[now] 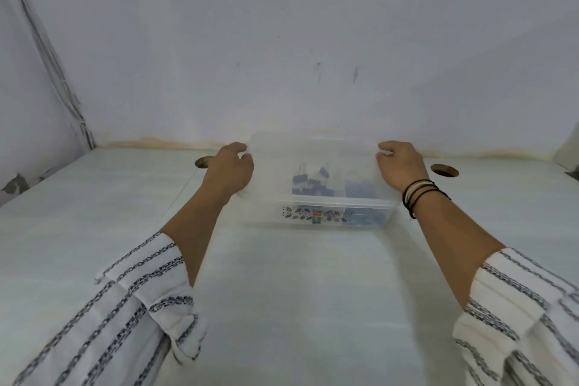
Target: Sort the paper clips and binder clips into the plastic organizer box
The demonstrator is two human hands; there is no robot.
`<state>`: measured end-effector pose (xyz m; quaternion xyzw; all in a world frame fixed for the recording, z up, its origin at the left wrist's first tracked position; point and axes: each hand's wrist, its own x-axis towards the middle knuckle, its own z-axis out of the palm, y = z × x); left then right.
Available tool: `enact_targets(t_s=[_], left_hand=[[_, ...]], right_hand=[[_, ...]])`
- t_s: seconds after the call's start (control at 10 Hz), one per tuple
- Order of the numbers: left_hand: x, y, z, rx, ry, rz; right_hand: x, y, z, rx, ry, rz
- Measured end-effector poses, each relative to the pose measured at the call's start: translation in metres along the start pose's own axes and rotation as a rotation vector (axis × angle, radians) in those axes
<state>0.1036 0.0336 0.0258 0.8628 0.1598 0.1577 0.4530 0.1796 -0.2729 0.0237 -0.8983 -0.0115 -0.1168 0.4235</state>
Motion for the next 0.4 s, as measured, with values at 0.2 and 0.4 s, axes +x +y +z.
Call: enact_targets(t_s=[0.2,0.4], left_hand=[[0.061,-0.023,0.039,-0.064,-0.037,-0.063],[0.047,-0.018,0.049,0.053,0.426,0.313]], right_hand=[[0.057,0.016,0.027,-0.004,0.008,0.047],[0.053,0.014,0.031,-0.068,0.060,-0.055]])
